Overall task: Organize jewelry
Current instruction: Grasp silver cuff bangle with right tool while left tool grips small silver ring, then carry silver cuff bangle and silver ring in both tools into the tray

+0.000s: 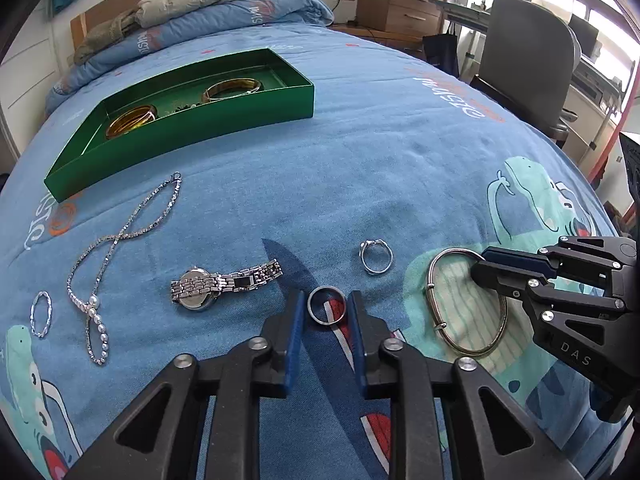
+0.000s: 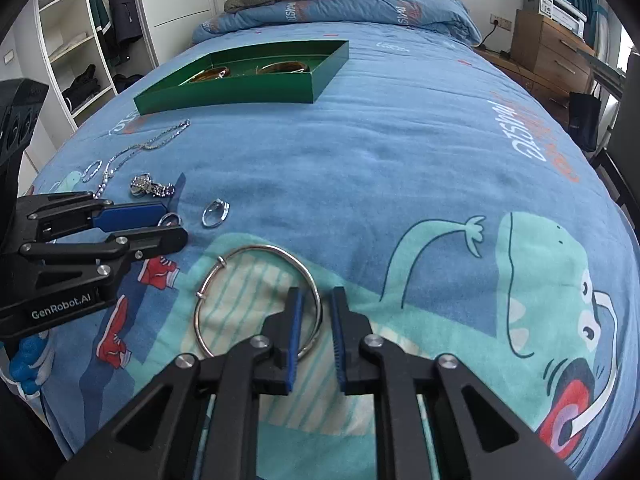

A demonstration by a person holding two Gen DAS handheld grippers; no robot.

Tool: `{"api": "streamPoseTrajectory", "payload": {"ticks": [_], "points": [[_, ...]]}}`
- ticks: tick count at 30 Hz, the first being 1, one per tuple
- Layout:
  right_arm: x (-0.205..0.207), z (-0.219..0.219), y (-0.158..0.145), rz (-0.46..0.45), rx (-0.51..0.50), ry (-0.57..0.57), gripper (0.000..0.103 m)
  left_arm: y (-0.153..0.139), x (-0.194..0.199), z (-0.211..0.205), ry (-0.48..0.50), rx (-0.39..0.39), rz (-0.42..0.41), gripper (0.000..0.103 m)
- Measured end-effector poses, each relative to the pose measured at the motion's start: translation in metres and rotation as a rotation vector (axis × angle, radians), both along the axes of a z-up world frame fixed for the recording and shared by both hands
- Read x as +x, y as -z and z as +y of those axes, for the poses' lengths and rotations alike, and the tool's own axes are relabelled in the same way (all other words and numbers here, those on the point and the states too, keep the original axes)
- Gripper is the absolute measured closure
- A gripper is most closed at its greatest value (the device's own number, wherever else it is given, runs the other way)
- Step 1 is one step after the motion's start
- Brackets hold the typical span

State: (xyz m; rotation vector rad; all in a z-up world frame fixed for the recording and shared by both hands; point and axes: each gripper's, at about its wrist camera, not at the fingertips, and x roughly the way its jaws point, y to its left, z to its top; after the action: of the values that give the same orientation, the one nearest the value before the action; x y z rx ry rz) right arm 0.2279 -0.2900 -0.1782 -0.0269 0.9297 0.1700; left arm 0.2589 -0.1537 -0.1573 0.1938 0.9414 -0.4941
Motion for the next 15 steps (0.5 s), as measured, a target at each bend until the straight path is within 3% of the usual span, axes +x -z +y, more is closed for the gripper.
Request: {"api": "streamPoseTrajectory", "payload": {"ticks": [2,15], "points": [[0.000,-0.001,-0.001,-0.009,-0.001,0.004,0.098,-0.001,0.000,0.001,0.001,-0.004,0.004,0.083],[-0.034,-0.007,-0.028,-0.101,0.014,0.077,0.099,-0.030,-0.031,0.007,0.009,-0.014,-0.043,0.083]]}}
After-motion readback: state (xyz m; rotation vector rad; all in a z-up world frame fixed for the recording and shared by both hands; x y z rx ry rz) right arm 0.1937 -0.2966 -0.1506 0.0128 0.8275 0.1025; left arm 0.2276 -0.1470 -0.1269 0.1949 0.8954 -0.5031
